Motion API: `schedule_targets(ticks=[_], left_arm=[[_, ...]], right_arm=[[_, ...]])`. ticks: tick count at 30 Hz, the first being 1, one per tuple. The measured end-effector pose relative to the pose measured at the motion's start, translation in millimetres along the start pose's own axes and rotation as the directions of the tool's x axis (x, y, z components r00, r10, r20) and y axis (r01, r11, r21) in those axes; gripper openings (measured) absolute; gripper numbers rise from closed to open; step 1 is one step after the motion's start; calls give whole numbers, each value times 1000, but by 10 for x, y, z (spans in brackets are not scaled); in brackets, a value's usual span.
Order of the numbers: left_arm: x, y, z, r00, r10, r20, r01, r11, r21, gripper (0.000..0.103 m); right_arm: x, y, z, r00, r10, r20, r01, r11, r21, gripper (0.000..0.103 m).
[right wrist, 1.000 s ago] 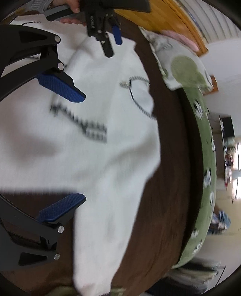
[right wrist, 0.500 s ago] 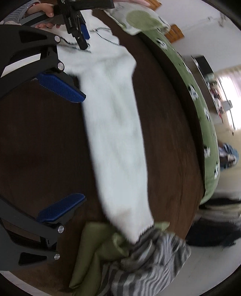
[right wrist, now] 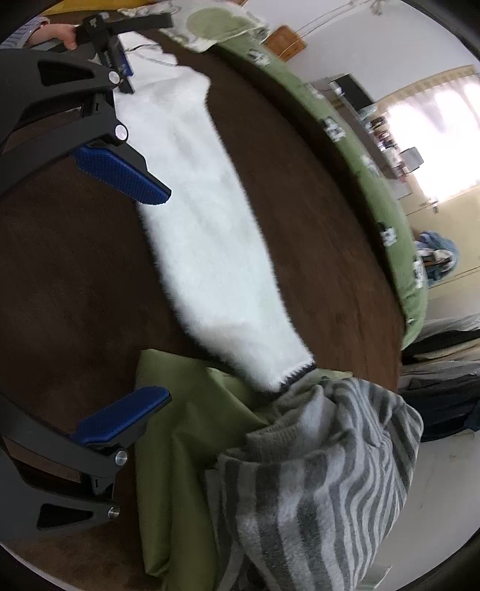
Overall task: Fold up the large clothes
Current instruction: 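Grasp the cuff of the other sleeve with the right gripper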
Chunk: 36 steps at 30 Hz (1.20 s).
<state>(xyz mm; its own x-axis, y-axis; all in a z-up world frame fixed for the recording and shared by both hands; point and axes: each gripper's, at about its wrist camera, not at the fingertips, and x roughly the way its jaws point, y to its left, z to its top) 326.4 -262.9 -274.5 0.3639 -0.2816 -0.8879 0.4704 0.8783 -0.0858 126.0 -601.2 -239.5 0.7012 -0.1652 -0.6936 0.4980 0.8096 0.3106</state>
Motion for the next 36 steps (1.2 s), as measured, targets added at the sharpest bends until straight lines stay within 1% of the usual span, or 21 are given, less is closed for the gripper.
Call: schedule_targets(ticks=[5,10,12,13,14,16,18,20,23,25,28,30,31,32,33,34,35,36], left_arm=[[6,45,-32,1000,-6,9,6,1000,8,98],[32,40,-16,1000,2,22,-2,1000,16,98],[19,42,-35,1000,4,31,-5,1000,20,98],[17,45,-39,999,4,35,-5,1000,20,98],[13,32,-51,999,5,39,-6,1000,19,98],[11,25,-51,999,6,44,-7,1000,20,98],[7,27,-58,999,6,47,-7,1000,21,98],[1,29,-72,999,4,49,-5,1000,23,98],[-6,33,-91,998,5,55,-6,1000,27,98],[-12,41,-102,998,5,60,-7,1000,28,98],[-16,29,-109,998,8,65,-10,1000,28,98],[-17,23,-111,998,13,64,-15,999,31,98],[-18,21,-110,998,14,64,-16,999,32,98],[-22,24,-106,998,15,65,-17,999,32,98],[-22,24,-107,998,15,66,-17,999,32,98],[-23,23,-107,998,16,68,-18,999,32,98],[-26,23,-109,997,17,70,-19,999,32,98],[-29,21,-112,997,17,71,-20,999,33,98]], right_arm=[[83,-147,102,995,104,10,-105,992,76,97],[168,-232,198,993,117,36,-120,985,125,97],[162,-256,166,988,146,43,-151,977,152,96],[157,-242,124,983,179,40,-183,971,157,93],[162,-226,92,982,186,34,-189,969,158,91],[203,-197,52,985,167,34,-170,974,149,91],[310,-225,63,987,160,22,-162,970,179,91],[383,-218,111,988,148,33,-152,971,185,91],[532,-145,203,997,69,34,-73,986,148,88],[615,-126,252,999,33,37,-38,989,146,87],[743,-97,308,999,-42,35,36,989,142,86],[800,-112,306,997,-70,35,64,988,142,82],[837,-98,308,996,-85,32,79,987,142,73],[876,-96,323,996,-86,24,82,986,142,57],[917,-88,329,996,-88,9,86,986,142,50],[933,-84,331,996,-94,1,93,985,147,39],[927,-87,329,995,-99,5,97,983,153,32],[910,-106,324,996,-93,11,90,983,163,28]])
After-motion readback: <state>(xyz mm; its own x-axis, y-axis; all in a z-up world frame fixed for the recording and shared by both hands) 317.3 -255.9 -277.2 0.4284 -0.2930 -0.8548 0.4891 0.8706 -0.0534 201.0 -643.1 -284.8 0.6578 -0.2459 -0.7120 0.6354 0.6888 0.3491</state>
